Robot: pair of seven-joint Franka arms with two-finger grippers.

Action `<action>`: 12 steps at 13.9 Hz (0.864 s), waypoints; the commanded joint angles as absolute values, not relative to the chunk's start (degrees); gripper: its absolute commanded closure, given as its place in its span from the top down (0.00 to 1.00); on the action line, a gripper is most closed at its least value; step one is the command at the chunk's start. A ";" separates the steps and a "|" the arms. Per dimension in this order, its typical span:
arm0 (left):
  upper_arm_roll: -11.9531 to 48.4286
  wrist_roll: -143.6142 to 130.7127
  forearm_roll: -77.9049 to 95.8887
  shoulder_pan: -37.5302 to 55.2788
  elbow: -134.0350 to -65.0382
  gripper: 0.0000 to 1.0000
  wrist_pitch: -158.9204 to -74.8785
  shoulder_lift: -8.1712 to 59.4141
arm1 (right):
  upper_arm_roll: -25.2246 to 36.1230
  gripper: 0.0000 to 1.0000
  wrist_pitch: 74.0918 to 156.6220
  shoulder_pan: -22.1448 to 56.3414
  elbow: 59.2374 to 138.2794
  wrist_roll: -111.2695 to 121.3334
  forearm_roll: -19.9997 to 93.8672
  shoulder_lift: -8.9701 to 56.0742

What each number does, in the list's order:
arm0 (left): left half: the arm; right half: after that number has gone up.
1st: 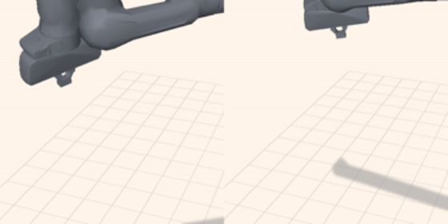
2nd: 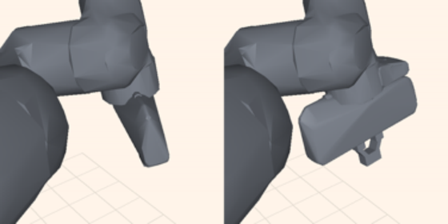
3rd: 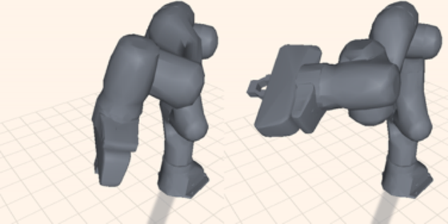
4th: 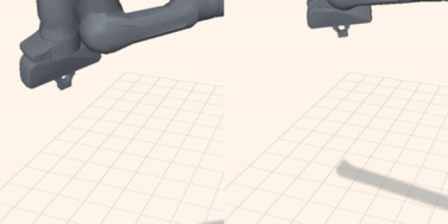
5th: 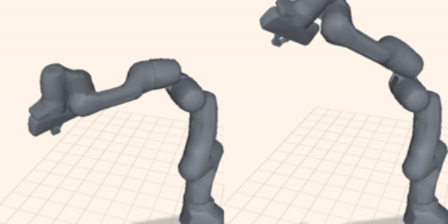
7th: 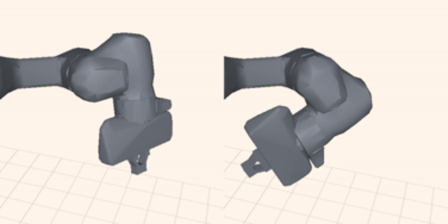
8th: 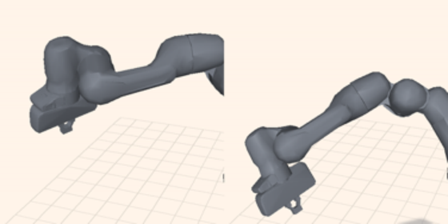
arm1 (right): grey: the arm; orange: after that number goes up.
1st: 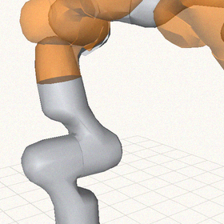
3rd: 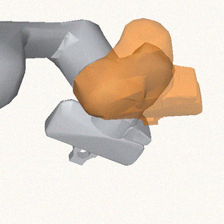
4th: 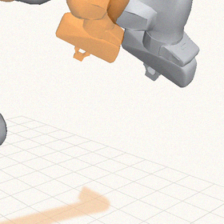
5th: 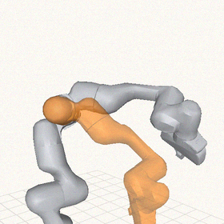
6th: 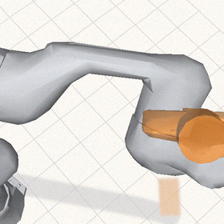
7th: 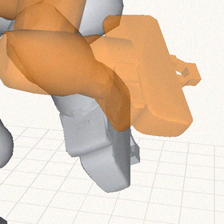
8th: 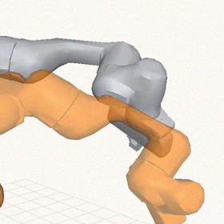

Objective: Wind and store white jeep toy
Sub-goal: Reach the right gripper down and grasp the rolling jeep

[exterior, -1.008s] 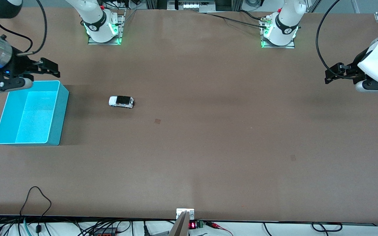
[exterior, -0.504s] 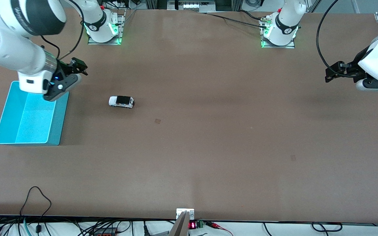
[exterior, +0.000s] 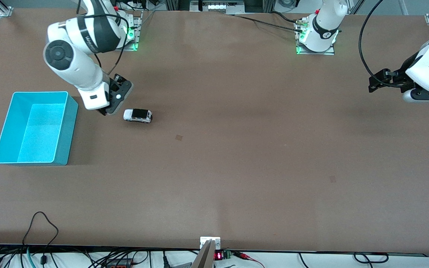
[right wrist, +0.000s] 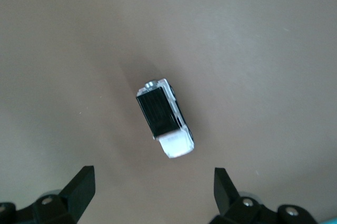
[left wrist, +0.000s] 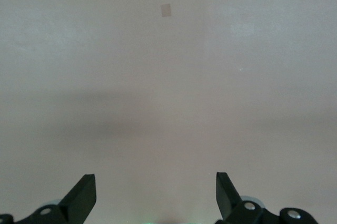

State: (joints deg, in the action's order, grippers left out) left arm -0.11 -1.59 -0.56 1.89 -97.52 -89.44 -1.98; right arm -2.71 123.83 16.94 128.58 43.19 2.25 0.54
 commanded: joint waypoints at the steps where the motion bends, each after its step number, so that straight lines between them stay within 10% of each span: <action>1: -0.18 -1.06 0.26 1.93 -97.38 1.00 -88.51 -2.64 | -2.20 1.00 133.73 18.28 135.07 46.57 2.99 1.83; 12: -0.09 -1.05 0.18 2.11 -97.73 1.00 -88.86 -2.55 | -2.20 1.00 154.51 18.11 139.39 53.53 2.99 13.80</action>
State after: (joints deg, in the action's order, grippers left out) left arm -0.09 -1.58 -0.56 1.90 -97.57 -89.26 -1.97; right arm -2.23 153.78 18.01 138.89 52.09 2.25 14.38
